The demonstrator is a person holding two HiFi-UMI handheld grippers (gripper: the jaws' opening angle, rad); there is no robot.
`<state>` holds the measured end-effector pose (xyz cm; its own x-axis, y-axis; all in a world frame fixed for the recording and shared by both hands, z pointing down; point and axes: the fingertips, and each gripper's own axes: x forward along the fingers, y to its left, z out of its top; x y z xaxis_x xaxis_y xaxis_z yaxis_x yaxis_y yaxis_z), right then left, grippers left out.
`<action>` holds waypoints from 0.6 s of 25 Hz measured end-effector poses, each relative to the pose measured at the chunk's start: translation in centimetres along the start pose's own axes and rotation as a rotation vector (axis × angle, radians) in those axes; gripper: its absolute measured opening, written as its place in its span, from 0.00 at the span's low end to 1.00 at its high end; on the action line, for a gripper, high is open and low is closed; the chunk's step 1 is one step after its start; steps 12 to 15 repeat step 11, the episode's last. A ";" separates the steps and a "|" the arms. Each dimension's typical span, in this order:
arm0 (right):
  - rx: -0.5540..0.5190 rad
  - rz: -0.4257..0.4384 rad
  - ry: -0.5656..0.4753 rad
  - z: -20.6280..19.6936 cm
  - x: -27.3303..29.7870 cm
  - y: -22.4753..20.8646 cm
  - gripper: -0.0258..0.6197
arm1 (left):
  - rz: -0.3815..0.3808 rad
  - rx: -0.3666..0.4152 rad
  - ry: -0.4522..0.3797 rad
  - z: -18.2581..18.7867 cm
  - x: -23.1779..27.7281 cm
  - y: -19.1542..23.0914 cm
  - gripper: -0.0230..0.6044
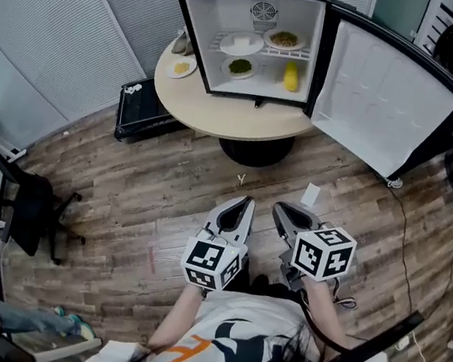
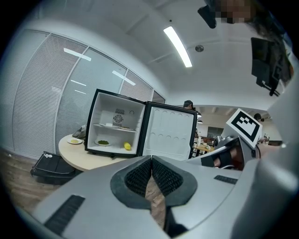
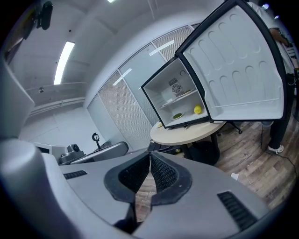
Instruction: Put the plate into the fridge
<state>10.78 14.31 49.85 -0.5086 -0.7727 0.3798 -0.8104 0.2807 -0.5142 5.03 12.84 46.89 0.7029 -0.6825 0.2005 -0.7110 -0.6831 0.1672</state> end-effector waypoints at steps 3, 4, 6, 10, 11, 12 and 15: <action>-0.004 -0.007 0.003 -0.1 -0.2 -0.1 0.08 | -0.006 0.001 -0.001 0.1 0.1 -0.2 0.06; -0.004 -0.010 0.004 -0.1 -0.2 -0.2 0.08 | -0.009 0.002 -0.001 0.1 0.1 -0.4 0.06; -0.004 -0.014 0.004 -0.1 -0.2 -0.4 0.08 | -0.013 0.003 -0.002 0.1 0.2 -0.5 0.06; -0.014 -0.008 0.007 0.1 0.4 -0.5 0.08 | -0.006 0.005 -0.006 0.1 0.4 0.0 0.06; -0.017 -0.005 0.009 0.1 0.6 -0.5 0.08 | -0.002 0.006 -0.008 0.1 0.5 0.1 0.06; -0.017 -0.005 0.009 0.1 0.6 -0.5 0.08 | -0.002 0.006 -0.008 0.1 0.5 0.1 0.06; -0.017 -0.005 0.009 0.1 0.6 -0.5 0.08 | -0.002 0.006 -0.008 0.1 0.5 0.1 0.06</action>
